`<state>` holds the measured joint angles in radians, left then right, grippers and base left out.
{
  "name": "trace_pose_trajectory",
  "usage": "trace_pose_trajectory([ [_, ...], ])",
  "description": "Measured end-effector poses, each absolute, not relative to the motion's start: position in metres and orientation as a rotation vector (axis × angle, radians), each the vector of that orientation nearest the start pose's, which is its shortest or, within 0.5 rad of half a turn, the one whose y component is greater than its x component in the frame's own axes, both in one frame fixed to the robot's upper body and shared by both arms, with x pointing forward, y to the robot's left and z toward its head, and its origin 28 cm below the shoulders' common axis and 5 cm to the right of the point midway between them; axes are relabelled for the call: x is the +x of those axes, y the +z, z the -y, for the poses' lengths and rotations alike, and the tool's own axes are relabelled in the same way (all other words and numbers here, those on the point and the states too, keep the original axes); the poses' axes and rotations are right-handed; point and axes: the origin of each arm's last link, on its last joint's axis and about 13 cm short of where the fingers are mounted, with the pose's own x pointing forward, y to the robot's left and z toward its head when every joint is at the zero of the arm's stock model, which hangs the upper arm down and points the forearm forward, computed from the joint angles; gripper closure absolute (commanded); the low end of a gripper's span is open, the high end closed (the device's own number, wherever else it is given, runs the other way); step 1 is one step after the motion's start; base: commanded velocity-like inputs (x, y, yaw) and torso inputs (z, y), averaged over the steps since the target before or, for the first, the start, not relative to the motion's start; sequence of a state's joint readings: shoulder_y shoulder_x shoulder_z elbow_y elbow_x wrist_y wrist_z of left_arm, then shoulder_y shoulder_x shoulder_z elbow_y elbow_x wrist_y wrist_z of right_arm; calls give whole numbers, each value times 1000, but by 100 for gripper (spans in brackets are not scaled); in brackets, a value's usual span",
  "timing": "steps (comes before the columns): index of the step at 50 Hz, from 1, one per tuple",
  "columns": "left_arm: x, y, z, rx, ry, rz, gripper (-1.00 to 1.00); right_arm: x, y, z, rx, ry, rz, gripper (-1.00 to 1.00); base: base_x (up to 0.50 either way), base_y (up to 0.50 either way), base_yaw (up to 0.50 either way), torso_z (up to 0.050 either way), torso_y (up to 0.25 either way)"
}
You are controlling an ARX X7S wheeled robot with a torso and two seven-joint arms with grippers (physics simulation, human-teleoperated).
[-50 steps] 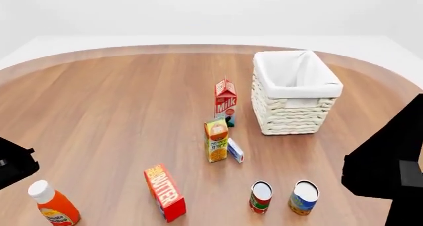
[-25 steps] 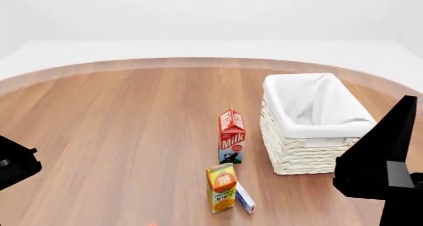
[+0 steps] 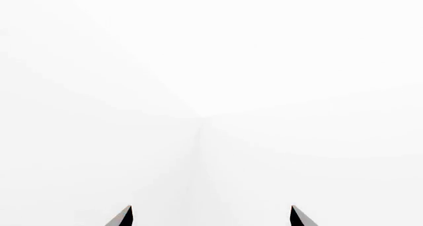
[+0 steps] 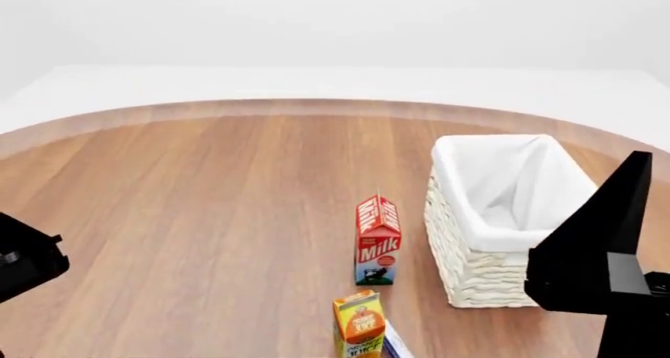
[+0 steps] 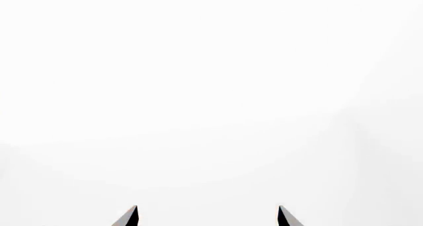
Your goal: Pick up the cream cheese box and the butter, and put them in the basket.
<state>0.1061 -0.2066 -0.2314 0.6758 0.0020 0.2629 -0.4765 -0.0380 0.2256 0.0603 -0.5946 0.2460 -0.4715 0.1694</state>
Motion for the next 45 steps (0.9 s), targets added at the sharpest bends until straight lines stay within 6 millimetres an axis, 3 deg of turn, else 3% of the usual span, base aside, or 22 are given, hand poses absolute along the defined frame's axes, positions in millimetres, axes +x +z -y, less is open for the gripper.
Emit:
trace_pose_trajectory([
  [15, 163, 161, -267, 98, 538, 902, -100, 177, 187, 135, 161, -38, 830, -100, 34, 1, 0, 0, 0],
  [33, 163, 162, -265, 94, 523, 898, -100, 185, 203, 132, 166, 157, 319, -100, 0, 0, 0, 0, 0],
  [45, 164, 163, -265, 94, 520, 892, -100, 188, 212, 133, 143, 177, 36, -100, 0, 0, 0, 0, 0],
])
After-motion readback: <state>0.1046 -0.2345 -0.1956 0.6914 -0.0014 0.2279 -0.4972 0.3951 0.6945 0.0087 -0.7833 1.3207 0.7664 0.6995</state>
